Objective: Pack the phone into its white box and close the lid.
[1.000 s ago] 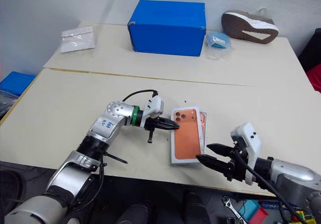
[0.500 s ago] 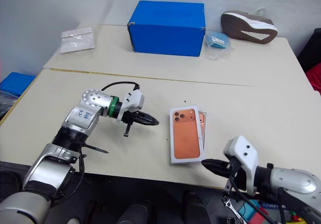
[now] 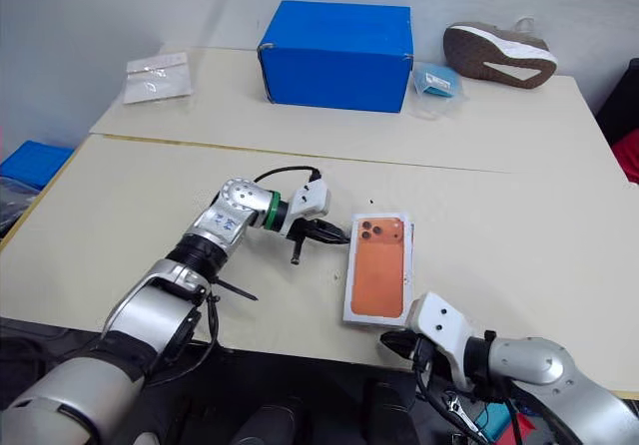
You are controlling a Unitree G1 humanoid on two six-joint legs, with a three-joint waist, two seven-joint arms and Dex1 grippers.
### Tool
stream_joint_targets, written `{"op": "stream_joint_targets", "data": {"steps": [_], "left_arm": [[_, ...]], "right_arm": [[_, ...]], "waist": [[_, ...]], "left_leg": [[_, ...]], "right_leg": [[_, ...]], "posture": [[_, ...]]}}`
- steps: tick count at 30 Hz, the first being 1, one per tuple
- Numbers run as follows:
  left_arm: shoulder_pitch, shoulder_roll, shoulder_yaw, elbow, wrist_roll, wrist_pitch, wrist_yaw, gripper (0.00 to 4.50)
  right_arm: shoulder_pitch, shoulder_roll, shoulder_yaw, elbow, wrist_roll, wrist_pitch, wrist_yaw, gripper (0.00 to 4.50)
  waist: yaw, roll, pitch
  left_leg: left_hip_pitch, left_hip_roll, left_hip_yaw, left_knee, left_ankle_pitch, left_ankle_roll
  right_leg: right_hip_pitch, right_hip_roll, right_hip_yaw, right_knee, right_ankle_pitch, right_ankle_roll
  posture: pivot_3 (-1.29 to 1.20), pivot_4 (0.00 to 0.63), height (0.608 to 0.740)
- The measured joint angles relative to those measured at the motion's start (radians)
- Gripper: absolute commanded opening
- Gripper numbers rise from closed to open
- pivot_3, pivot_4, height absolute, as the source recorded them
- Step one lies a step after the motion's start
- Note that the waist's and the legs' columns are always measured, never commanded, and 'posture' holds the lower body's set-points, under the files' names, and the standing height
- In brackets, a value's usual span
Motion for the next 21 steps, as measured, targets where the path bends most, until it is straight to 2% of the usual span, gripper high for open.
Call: {"op": "stream_joint_targets", "data": {"steps": [7, 14, 17, 21], "left_arm": [[-0.034, -0.039, 0.030, 0.091, 0.011, -0.035, 0.042, 0.00], [-0.037, -0.016, 0.038, 0.075, 0.011, -0.038, -0.010, 0.00], [-0.015, 0.002, 0.043, -0.007, -0.004, -0.010, -0.076, 0.00], [0.018, 0.008, 0.066, -0.113, -0.052, 0.088, -0.134, 0.00]], "right_arm": [[0.000, 0.085, 0.003, 0.023, -0.050, -0.002, -0.044, 0.02], [-0.033, 0.120, -0.006, 0.021, -0.047, 0.012, -0.058, 0.02], [-0.046, 0.121, -0.031, 0.010, -0.008, 0.038, -0.052, 0.02], [-0.063, 0.135, -0.125, -0.052, 0.148, 0.093, -0.033, 0.02]], "waist": [[-0.005, 0.000, 0.000], [-0.009, 0.000, 0.000], [-0.009, 0.000, 0.000], [-0.008, 0.000, 0.000]], "left_leg": [[0.000, 0.000, 0.000, 0.000, 0.000, 0.000], [0.000, 0.000, 0.000, 0.001, 0.000, 0.000], [0.000, 0.000, 0.000, 0.000, 0.000, 0.000], [0.000, 0.000, 0.000, 0.001, 0.000, 0.000]], "right_leg": [[0.000, 0.000, 0.000, 0.001, 0.000, 0.000], [0.000, 0.000, 0.000, 0.002, 0.000, 0.000], [0.000, 0.000, 0.001, 0.001, 0.000, 0.000], [0.000, 0.000, 0.000, 0.001, 0.000, 0.000]], "posture": [[0.00, 0.150, 0.740], [0.00, 0.150, 0.740], [0.00, 0.150, 0.740], [0.00, 0.150, 0.740]]}}
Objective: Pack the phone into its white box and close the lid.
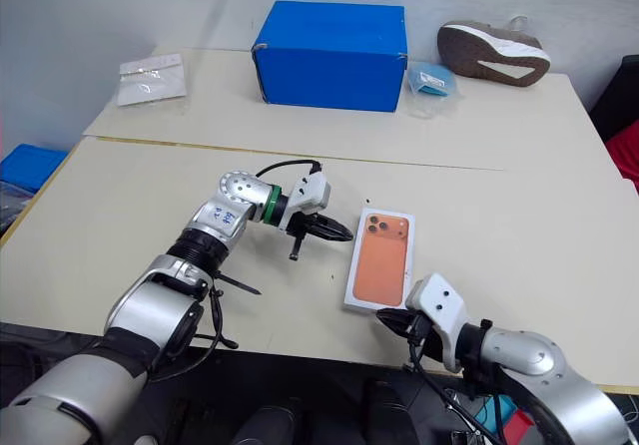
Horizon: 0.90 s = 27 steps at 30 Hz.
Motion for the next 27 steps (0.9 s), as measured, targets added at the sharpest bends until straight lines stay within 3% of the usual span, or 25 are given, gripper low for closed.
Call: {"op": "stream_joint_targets", "data": {"steps": [4, 11, 17, 21, 24, 27], "left_arm": [[0.000, -0.054, -0.002, -0.013, 0.010, 0.026, 0.056, 0.00], [-0.020, -0.131, -0.046, 0.126, 0.095, -0.047, 0.190, 0.00], [-0.028, -0.134, -0.071, 0.167, 0.134, -0.113, 0.228, 0.00], [-0.018, -0.096, -0.053, 0.134, 0.123, -0.065, 0.194, 0.00], [0.042, -0.011, -0.016, 0.026, 0.077, 0.032, 0.128, 0.53], [0.175, 0.145, 0.033, -0.180, 0.001, 0.187, 0.027, 1.43]], "right_arm": [[-0.063, 0.011, -0.037, 0.019, 0.026, 0.043, -0.049, 0.02], [-0.128, 0.024, 0.032, 0.157, -0.100, 0.051, -0.133, 0.02], [-0.134, 0.027, 0.089, 0.177, -0.184, 0.011, -0.136, 0.02], [-0.122, 0.056, 0.086, 0.193, -0.194, -0.039, -0.124, 0.02], [-0.120, 0.054, 0.043, 0.195, -0.156, -0.047, -0.074, 0.37], [-0.106, -0.028, -0.066, 0.189, -0.082, -0.048, 0.041, 1.24]], "waist": [[0.003, 0.000, 0.000], [0.003, 0.000, 0.000], [0.000, -0.007, -0.012], [-0.007, -0.008, -0.014], [-0.020, -0.007, -0.013], [-0.031, -0.001, -0.009]], "left_leg": [[0.000, -0.001, 0.000, 0.000, 0.000, 0.000], [0.000, 0.000, 0.001, 0.000, 0.000, 0.000], [0.004, 0.000, 0.001, 0.000, 0.000, 0.000], [0.004, 0.000, 0.001, 0.000, 0.000, -0.001], [0.003, 0.001, 0.001, -0.001, 0.000, -0.001], [0.001, 0.001, 0.001, -0.002, 0.000, -0.001]], "right_leg": [[0.001, 0.000, 0.000, 0.000, 0.000, 0.000], [0.000, 0.000, 0.000, 0.001, 0.000, 0.000], [0.002, 0.001, 0.001, 0.001, 0.000, 0.000], [0.002, 0.001, 0.002, 0.002, 0.000, 0.000], [0.000, 0.001, 0.002, 0.002, 0.000, 0.000], [-0.002, 0.001, 0.002, 0.002, 0.000, 0.000]], "posture": [[0.00, 0.150, 0.740], [0.00, 0.150, 0.740], [0.00, 0.150, 0.740], [0.00, 0.150, 0.740], [0.00, 0.150, 0.740], [0.00, 0.150, 0.740]]}}
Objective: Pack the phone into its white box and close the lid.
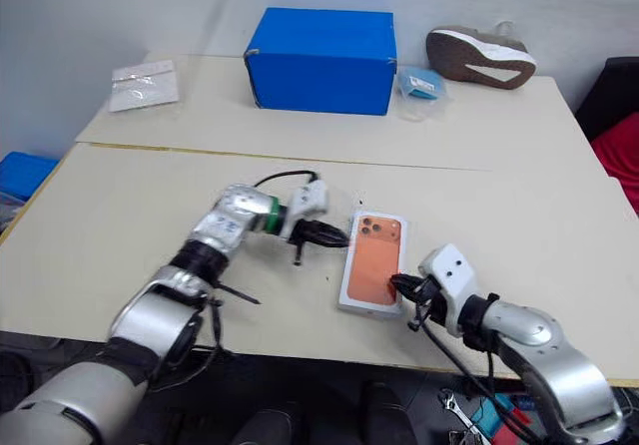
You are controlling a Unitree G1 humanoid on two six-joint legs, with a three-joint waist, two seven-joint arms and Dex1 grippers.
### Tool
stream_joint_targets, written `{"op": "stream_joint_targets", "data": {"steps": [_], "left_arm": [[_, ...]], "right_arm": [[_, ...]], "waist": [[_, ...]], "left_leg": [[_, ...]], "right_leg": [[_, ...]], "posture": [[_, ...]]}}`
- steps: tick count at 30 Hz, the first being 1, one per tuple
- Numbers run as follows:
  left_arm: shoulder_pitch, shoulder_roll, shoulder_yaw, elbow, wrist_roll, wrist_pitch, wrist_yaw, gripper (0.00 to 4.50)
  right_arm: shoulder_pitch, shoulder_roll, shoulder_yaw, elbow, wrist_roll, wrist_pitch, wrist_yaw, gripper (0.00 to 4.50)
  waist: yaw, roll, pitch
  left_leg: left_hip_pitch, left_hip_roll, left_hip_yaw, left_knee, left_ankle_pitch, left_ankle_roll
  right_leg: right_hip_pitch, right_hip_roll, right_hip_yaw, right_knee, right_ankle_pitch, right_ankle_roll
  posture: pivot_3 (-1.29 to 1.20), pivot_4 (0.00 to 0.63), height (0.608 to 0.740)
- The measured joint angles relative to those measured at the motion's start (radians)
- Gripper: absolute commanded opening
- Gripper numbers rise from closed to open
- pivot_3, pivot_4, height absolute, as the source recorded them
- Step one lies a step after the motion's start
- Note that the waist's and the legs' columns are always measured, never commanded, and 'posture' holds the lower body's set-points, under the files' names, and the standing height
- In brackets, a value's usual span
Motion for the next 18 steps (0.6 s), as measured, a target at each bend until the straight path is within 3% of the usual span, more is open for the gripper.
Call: {"op": "stream_joint_targets", "data": {"steps": [4, 9, 13, 18], "left_arm": [[0.171, 0.199, 0.096, -0.340, -0.155, 0.209, -0.102, 2.74], [0.343, 0.405, 0.305, -0.686, -0.367, 0.473, -0.093, 4.34], [0.444, 0.473, 0.448, -0.823, -0.470, 0.584, -0.026, 4.46], [0.466, 0.480, 0.487, -0.880, -0.529, 0.593, 0.045, 4.46]], "right_arm": [[0.028, -0.140, -0.141, 0.018, 0.081, -0.024, 0.216, 2.63], [-0.030, -0.279, -0.314, 0.179, 0.195, -0.010, 0.437, 4.38], [-0.056, -0.362, -0.395, 0.318, 0.201, -0.009, 0.552, 4.49], [-0.095, -0.371, -0.396, 0.360, 0.197, -0.022, 0.592, 4.49]], "waist": [[0.007, 0.003, 0.003], [0.012, 0.004, 0.004], [0.013, 0.005, 0.004], [0.012, 0.006, 0.005]], "left_leg": [[-0.001, 0.000, -0.002, 0.001, 0.000, 0.000], [0.000, 0.000, -0.002, 0.001, -0.001, 0.001], [0.001, 0.000, -0.002, 0.001, -0.001, 0.001], [0.001, 0.000, -0.001, 0.001, -0.001, 0.001]], "right_leg": [[0.002, -0.001, 0.002, -0.001, 0.000, 0.000], [0.004, -0.002, 0.005, -0.003, 0.000, 0.000], [0.005, -0.002, 0.005, -0.004, 0.000, -0.001], [0.004, -0.002, 0.006, -0.002, 0.000, -0.001]], "posture": [[0.00, 0.150, 0.740], [0.00, 0.150, 0.740], [0.00, 0.150, 0.740], [0.00, 0.150, 0.740]]}}
